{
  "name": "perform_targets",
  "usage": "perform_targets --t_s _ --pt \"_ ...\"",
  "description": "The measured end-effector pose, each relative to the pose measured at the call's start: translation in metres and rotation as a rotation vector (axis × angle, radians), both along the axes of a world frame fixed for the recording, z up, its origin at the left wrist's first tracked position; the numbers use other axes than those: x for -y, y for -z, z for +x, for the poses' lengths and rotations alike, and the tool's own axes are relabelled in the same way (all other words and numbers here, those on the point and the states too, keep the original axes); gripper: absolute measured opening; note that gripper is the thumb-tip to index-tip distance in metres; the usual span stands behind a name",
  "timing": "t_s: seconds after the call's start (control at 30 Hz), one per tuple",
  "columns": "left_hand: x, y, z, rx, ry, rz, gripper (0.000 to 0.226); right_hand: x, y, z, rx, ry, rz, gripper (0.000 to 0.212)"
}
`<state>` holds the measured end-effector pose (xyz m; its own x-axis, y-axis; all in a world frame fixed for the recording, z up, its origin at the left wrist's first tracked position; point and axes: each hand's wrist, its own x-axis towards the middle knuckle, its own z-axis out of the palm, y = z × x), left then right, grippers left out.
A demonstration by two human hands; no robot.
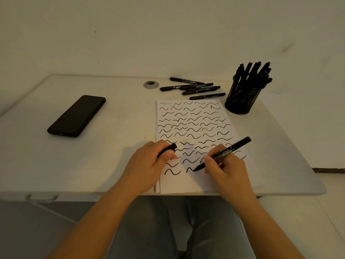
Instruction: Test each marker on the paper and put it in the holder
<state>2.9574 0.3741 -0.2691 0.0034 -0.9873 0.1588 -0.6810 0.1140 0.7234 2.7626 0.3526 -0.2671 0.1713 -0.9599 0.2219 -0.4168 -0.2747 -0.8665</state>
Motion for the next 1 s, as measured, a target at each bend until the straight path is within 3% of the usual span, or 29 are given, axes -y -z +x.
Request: perform_targets --t_s 0.07,0.23,0.5,1.0 --pt "0.000 0.000 0.000 0.002 -0.001 0.004 0.018 0.000 -0.001 -0.005 0.011 0.067 -0.022 0.013" --pt "-0.002 -0.002 -0.001 -0.022 -0.025 -0.022 0.028 -0.001 -0.008 -0.015 0.282 0.205 0.016 0.009" --pt "-0.010 -0.012 -0.016 0.105 0.054 -0.155 0.035 -0.008 -0.025 -0.011 0.693 0.070 0.279 0.008" --pt "-0.015 -0.020 -0.024 0.129 0.062 -0.147 0.040 -0.009 -0.026 -0.001 0.691 0.039 0.302 0.013"
